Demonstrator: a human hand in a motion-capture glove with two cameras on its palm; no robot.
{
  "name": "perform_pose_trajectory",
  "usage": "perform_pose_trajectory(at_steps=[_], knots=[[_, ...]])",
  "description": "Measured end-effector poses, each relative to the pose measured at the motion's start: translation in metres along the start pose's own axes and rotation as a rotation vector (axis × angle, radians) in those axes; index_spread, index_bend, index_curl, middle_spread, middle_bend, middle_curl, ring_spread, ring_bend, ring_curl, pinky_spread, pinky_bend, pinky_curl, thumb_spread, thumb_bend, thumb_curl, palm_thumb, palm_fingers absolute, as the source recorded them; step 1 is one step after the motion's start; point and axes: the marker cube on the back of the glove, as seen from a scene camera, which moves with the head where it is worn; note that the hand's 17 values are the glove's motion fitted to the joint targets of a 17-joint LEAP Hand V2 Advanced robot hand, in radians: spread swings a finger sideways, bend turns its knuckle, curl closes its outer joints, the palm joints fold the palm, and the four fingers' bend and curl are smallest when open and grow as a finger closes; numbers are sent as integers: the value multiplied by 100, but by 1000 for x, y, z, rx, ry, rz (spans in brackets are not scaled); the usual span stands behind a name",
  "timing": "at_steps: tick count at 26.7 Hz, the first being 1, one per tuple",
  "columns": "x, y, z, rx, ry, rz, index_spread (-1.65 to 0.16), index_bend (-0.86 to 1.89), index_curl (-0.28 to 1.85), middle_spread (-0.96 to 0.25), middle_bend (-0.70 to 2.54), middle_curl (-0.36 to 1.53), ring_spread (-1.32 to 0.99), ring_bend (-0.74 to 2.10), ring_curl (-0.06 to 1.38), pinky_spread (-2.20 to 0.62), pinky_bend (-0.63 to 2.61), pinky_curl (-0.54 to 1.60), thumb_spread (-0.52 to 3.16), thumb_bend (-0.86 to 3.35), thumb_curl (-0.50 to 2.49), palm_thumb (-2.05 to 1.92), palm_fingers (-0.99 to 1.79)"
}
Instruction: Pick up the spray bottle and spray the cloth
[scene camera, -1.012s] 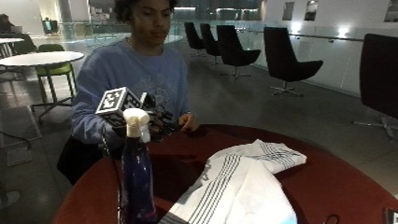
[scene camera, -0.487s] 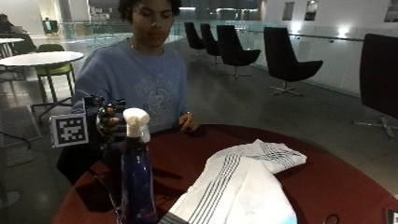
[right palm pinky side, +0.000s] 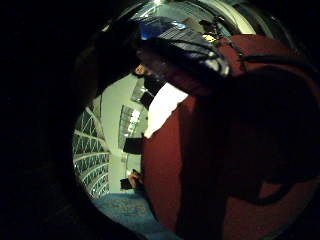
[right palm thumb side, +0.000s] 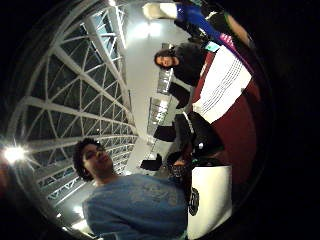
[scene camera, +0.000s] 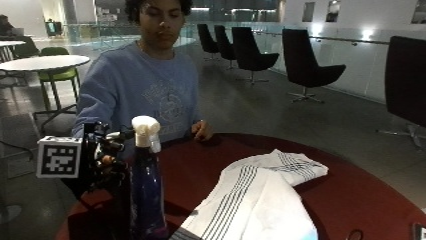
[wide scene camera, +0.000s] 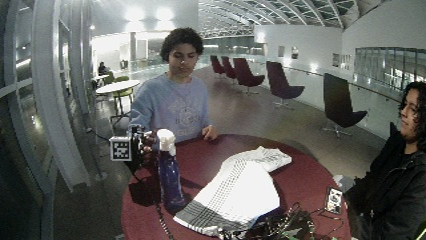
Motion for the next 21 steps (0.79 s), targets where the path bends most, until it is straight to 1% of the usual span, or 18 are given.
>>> perform_pose_trajectory(at_steps=[5, 12, 18, 21], knots=[[17, -39, 5, 33, 52, 60, -34, 10, 27, -2, 22, 37, 6, 30, 33, 24, 30, 34, 111, 11, 38, 70, 54], [40, -84, 21, 75, 111, 96, -37, 6, 23, -1, 19, 36, 8, 29, 33, 27, 42, 37, 106, 5, 37, 72, 45], [46, -100, 28, 177, 162, 46, -37, 2, 18, 0, 23, 37, 11, 37, 33, 30, 50, 39, 99, 1, 37, 75, 50], [45, -100, 33, 195, 201, 12, -37, 3, 16, 0, 23, 38, 12, 42, 34, 31, 53, 39, 96, -2, 37, 75, 52]])
